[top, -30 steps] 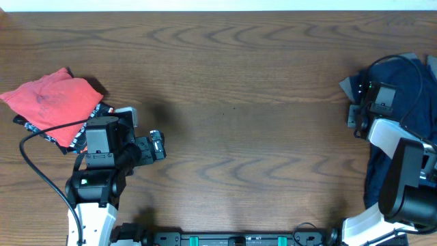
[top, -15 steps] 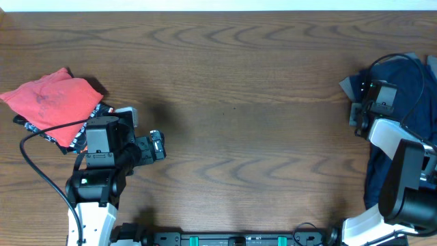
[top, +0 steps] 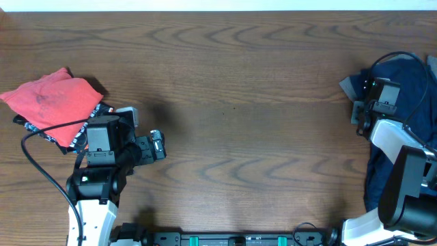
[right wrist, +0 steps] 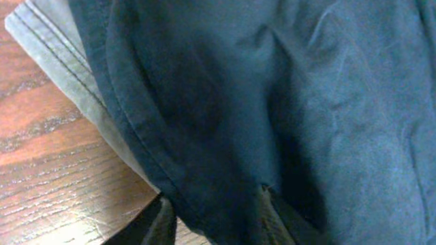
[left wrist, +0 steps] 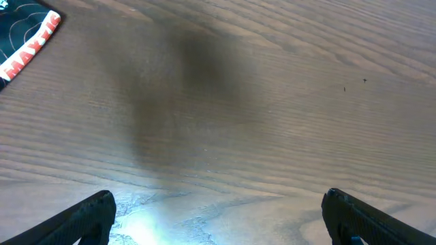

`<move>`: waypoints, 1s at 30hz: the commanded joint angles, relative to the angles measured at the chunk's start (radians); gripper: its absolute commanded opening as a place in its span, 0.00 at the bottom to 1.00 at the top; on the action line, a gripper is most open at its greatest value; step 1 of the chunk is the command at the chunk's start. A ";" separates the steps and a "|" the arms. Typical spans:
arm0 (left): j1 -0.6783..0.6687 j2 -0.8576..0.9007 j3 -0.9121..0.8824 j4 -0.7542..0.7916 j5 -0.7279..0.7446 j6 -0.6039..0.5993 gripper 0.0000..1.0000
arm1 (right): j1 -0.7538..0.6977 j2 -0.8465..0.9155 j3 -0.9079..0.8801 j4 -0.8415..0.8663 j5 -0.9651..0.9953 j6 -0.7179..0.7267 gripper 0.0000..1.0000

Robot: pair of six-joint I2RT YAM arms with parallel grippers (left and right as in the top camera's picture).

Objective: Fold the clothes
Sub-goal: 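Reach the right gripper to the navy shirt edge and grasp it, then lift the navy shirt with the right gripper and drag it toward center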

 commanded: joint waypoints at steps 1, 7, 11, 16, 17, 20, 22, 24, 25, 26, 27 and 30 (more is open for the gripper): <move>0.003 0.001 0.019 -0.001 -0.005 -0.009 0.98 | -0.010 -0.019 0.016 -0.010 0.013 0.010 0.26; 0.003 0.001 0.019 0.000 -0.005 -0.009 0.98 | -0.010 -0.022 0.018 -0.024 0.006 0.014 0.01; 0.003 0.001 0.019 0.000 -0.005 -0.009 0.98 | -0.007 -0.092 0.064 -0.061 -0.043 0.013 0.01; 0.003 0.001 0.019 0.003 -0.005 -0.009 0.98 | 0.019 -0.290 0.245 -0.183 -0.268 0.014 0.01; 0.003 0.001 0.019 0.003 -0.005 -0.009 0.98 | 0.032 -0.327 0.286 -0.223 -0.343 0.014 0.01; 0.003 0.001 0.019 0.003 -0.005 -0.009 0.98 | 0.087 -0.409 0.369 -0.333 -0.521 0.039 0.01; 0.003 0.001 0.019 0.003 -0.005 -0.009 0.98 | 0.140 -0.447 0.396 -0.409 -0.594 0.039 0.01; 0.003 0.001 0.019 0.003 -0.005 -0.009 0.98 | 0.201 -0.471 0.398 -0.452 -0.627 0.040 0.01; 0.003 0.001 0.019 0.003 -0.005 -0.009 0.98 | 0.234 -0.473 0.398 -0.466 -0.643 0.040 0.01; 0.003 0.001 0.019 0.003 -0.005 -0.009 0.98 | 0.274 -0.473 0.398 -0.473 -0.656 0.056 0.01; 0.003 0.001 0.019 0.003 -0.005 -0.009 0.98 | 0.314 -0.470 0.397 -0.472 -0.655 0.085 0.01; 0.003 0.001 0.019 0.004 -0.005 -0.009 0.98 | 0.428 -0.441 0.396 -0.430 -0.651 0.140 0.01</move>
